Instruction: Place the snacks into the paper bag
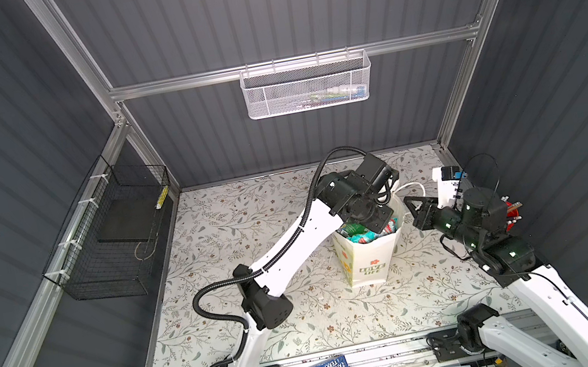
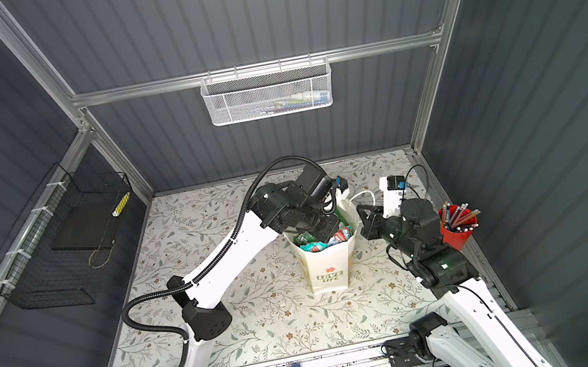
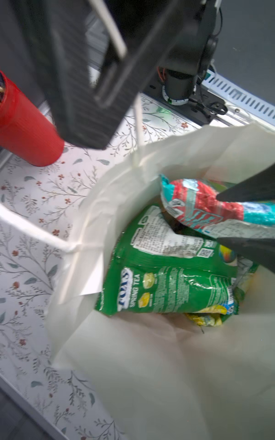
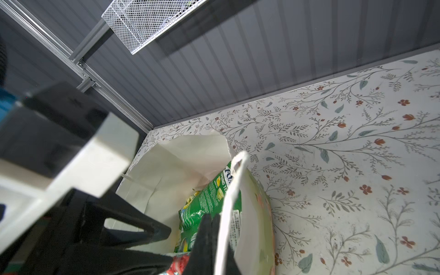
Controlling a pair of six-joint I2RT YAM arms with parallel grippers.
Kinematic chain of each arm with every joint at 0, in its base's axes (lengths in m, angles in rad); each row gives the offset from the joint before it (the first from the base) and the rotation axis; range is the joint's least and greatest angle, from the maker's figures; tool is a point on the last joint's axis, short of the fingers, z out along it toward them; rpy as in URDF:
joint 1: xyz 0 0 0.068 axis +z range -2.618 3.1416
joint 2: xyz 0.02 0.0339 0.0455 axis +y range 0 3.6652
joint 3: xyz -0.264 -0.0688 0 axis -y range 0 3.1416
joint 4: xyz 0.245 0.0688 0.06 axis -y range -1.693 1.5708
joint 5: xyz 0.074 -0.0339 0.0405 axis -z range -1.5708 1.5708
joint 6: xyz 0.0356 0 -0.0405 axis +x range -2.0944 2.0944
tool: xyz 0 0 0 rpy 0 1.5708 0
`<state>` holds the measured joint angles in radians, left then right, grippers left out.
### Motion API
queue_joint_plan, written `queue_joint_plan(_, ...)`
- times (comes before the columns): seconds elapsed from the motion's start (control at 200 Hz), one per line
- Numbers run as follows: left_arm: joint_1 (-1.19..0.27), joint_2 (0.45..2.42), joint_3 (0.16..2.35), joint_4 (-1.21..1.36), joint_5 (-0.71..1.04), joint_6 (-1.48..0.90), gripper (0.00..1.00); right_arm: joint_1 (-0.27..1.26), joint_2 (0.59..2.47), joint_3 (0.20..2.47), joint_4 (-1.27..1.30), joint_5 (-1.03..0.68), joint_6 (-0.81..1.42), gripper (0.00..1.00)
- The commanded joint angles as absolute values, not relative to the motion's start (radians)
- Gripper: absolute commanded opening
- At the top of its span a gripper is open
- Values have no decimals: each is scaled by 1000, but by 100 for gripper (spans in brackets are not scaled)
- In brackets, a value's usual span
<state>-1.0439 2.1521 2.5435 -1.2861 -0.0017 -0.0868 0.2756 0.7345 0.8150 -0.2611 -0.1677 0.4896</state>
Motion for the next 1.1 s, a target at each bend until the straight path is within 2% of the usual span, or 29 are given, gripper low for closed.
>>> queue_joint_plan(0.0,-1045,2159,2571,-1354,-18,-60,25,275,726,811,-248,-163,481,0)
queue_joint_plan(0.075,-1042,2141,2520,-1337,-28,-59,20,275,727,811,-247,-164,481,0)
queue_joint_plan(0.14,-1042,2131,2475,-1316,-17,-58,20,275,731,811,-246,-167,483,0)
queue_joint_plan(0.315,-1042,2186,2483,-1345,8,-56,13,275,736,811,-244,-169,484,0)
queue_joint_plan(0.495,-1034,2226,2415,-1338,23,-43,13,275,739,810,-243,-168,484,0)
queue_joint_plan(0.68,-955,2306,2405,-1315,134,-67,10,275,734,811,-245,-169,483,0)
queue_joint_plan(0.861,-953,2327,2480,-1357,140,-63,14,276,729,811,-244,-165,483,0)
queue_joint_plan(1.096,-953,2061,2461,-1186,158,-155,41,276,729,811,-245,-165,483,0)
